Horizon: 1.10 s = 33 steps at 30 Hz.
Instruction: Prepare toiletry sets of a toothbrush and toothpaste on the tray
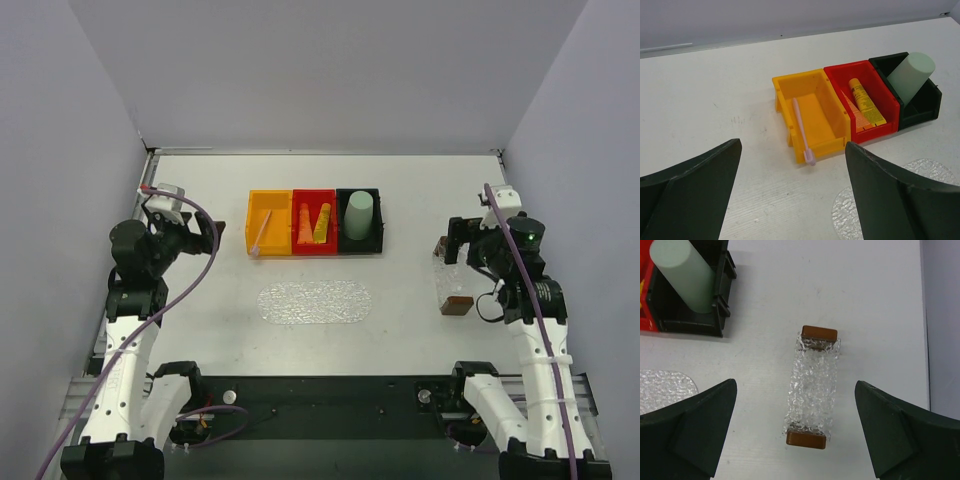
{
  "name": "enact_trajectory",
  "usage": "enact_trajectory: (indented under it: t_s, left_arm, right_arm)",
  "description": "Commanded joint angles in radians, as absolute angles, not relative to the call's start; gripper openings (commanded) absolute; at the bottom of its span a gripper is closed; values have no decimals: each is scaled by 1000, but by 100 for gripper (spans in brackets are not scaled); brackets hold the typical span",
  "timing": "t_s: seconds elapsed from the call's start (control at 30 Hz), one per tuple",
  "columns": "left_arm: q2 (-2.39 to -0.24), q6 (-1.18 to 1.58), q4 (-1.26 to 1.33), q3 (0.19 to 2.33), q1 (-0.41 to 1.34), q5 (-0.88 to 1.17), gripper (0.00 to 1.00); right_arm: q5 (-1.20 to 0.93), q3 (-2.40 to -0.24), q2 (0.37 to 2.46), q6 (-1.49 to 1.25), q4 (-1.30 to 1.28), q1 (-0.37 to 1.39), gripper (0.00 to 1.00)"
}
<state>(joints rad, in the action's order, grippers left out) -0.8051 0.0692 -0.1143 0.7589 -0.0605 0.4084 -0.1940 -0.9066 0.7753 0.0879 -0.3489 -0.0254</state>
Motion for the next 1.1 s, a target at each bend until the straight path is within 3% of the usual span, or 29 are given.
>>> enact_trajectory:
  t_s: [0.0,0.13,0.47,0.63,1.07]
  left_arm:
    - [-805,49,-123,790,-64,440,96]
    - [-807,49,-127,790,-64,449,96]
    - [-792,44,-118,778,-66,465,96]
    - [-793,40,-110,772,-66,465,96]
    - [-792,38,-101,764,-68,477,96]
  right_arm:
    - [-147,-953,882,127,-452,-32,98]
    - [-88,-982,1012,158,-523,-32,94]
    - [-61,-977,1218,210,-529,-37,96]
    - [-83,-979,1301,210,-535,-37,90]
    - [-103,-997,1393,227,-534,-48,97]
